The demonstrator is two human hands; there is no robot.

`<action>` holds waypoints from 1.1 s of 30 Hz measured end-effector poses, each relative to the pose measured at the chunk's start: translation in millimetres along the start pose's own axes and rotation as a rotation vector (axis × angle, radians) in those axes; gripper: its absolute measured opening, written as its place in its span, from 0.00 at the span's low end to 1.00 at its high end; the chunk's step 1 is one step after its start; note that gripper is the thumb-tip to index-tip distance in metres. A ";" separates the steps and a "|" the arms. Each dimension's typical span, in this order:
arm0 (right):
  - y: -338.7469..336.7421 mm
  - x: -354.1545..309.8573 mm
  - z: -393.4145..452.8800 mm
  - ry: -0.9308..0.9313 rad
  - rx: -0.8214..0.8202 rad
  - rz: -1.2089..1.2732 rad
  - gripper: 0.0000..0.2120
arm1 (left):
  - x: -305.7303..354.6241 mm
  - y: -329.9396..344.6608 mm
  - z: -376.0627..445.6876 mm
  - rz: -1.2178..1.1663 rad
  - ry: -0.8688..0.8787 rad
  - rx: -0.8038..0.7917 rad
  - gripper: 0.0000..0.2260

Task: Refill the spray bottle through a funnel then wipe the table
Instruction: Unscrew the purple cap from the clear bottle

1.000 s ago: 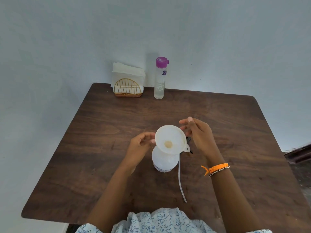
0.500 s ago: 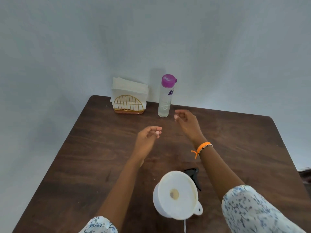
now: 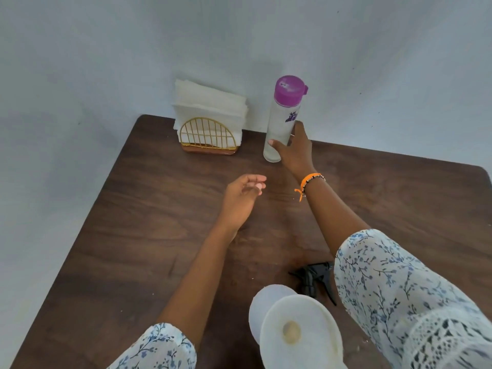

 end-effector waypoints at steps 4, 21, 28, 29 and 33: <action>-9.0 -7.3 -2.1 0.004 0.035 -0.040 0.23 | 4.0 -5.4 -6.5 -0.023 -0.007 0.019 0.09; -136.4 -193.0 -117.8 -0.405 0.202 -0.005 0.21 | 122.5 12.1 -120.9 0.002 0.429 -0.042 0.31; -175.5 -240.2 -169.3 -0.463 0.314 -0.024 0.22 | 150.6 26.3 -174.6 0.022 0.574 -0.041 0.31; -179.0 -244.7 -174.8 -0.475 0.327 -0.029 0.23 | 152.9 27.1 -180.0 0.014 0.589 -0.028 0.31; -190.5 -260.2 -188.3 -0.489 0.339 -0.019 0.21 | 162.5 24.6 -198.5 0.019 0.683 0.048 0.30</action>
Point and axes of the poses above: each hand's wrist, its own z-axis towards the middle knuckle, its own y-axis out of the palm, x = y × z, the point moved 5 cm from there along z, towards the middle knuckle, and after that the axes turned 9 degrees about -y, right-handed, at the moved point
